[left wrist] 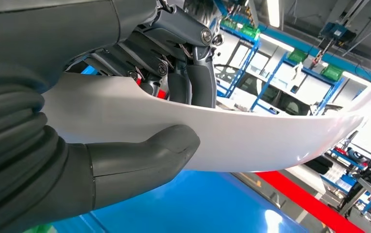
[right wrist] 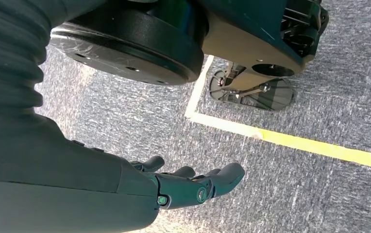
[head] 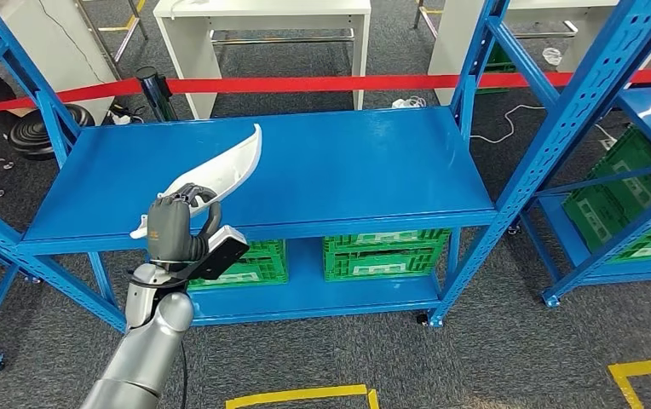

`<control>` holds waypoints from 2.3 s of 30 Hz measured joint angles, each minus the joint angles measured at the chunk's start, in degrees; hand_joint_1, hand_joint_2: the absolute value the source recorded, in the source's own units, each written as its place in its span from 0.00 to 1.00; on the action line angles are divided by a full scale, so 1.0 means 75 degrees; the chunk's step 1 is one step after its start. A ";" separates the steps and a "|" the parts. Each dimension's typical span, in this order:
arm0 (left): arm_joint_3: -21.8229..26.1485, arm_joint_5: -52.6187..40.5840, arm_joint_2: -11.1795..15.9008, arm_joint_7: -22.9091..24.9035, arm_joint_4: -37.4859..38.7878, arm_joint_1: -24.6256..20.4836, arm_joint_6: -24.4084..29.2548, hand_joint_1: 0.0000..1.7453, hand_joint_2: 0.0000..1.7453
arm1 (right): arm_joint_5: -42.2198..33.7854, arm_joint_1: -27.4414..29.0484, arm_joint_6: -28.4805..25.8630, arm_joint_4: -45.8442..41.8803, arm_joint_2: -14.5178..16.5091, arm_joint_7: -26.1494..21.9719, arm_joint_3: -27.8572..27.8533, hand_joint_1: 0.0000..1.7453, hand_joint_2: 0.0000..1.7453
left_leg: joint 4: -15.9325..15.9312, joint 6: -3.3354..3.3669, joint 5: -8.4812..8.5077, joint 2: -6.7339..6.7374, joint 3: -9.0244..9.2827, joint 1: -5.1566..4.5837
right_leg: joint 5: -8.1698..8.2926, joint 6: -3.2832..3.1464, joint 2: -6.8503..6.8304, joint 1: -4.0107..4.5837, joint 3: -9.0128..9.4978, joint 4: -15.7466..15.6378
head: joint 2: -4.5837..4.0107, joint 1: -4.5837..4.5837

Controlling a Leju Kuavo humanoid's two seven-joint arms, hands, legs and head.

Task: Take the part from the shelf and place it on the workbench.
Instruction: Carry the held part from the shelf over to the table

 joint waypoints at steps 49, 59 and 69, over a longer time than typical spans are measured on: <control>-0.1544 -0.1498 0.0444 0.0474 -0.2206 0.0515 -0.0868 0.91 1.00 | 0.0130 -0.0054 -0.0025 0.0003 0.0020 0.0560 -0.0407 0.00 1.00 | 0.0527 0.0364 0.0801 0.0247 -0.1304 -0.0175 | -0.0526 -0.0069 -0.0088 0.0236 0.0355 0.0257 | 0.0000 0.0038; -0.1800 -0.1529 0.0941 0.0716 -0.2766 0.0000 -0.1828 0.91 1.00 | 0.0252 -0.0131 0.0083 0.0003 0.0020 0.0726 -0.0435 0.00 1.00 | 0.2335 -0.0025 -0.0331 0.0242 -0.1761 -0.0130 | 0.0098 -0.0346 -0.0208 0.0209 -0.0273 0.0112 | 0.0000 -0.0009; -0.1923 -0.1360 0.1115 0.0825 -0.2595 -0.1021 -0.2083 0.91 1.00 | 0.0289 -0.0136 0.0159 -0.0001 0.0014 0.0254 -0.0564 0.00 1.00 | 0.0329 0.0462 0.0262 0.0266 -0.0548 -0.0158 | 0.0355 0.0065 -0.0187 0.0183 -0.0842 0.0320 | 0.0000 -0.0025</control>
